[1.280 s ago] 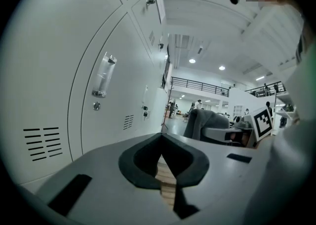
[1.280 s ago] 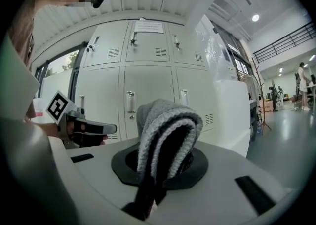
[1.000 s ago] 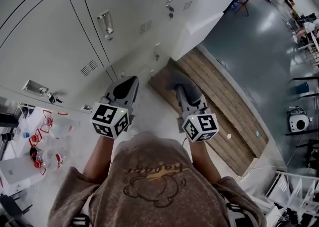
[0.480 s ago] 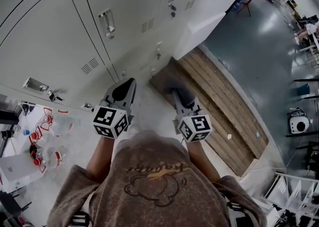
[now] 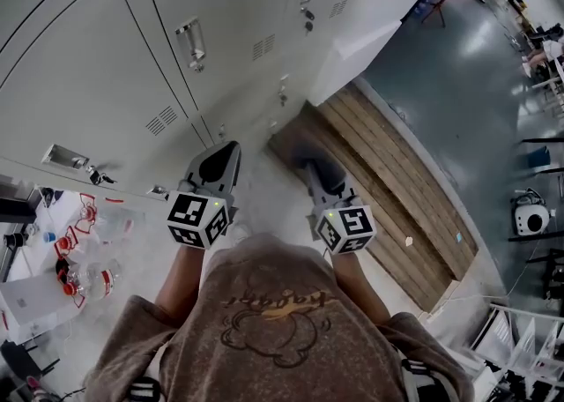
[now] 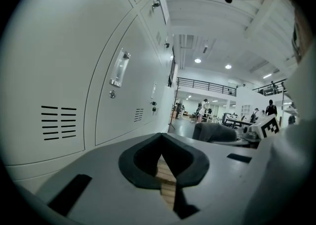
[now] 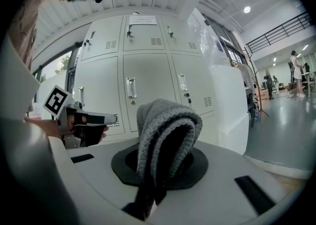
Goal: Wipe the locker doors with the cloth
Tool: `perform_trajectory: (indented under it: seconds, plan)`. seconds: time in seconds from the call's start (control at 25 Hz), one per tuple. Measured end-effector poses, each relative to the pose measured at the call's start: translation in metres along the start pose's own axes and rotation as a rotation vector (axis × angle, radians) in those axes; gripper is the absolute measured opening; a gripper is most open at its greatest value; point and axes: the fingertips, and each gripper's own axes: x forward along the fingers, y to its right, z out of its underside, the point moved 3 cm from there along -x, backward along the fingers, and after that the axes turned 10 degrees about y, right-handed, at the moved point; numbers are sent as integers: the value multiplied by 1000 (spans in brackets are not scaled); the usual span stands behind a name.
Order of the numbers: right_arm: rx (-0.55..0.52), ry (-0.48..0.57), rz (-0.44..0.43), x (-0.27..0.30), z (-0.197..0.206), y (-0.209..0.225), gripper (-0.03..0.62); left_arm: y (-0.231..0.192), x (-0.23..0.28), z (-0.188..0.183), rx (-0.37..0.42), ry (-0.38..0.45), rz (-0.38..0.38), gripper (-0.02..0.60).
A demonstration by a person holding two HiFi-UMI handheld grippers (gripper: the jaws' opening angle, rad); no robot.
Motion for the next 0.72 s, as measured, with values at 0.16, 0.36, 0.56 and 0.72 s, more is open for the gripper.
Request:
perform_trajectory:
  seconds: [0.16, 0.36, 0.56, 0.72]
  plan:
    - [8, -3, -6, 6, 1, -3, 37, -4, -1, 0, 4, -6, -4, -2]
    - [13, 1, -16, 12, -1, -6, 37, -8, -6, -1, 10, -14, -3, -2]
    - [18, -1, -18, 13, -1, -8, 37, -10, -9, -3, -3, -16, -5, -2]
    - [22, -2, -22, 15, 1, -10, 37, -11, -10, -5, -5, -9, -5, -2]
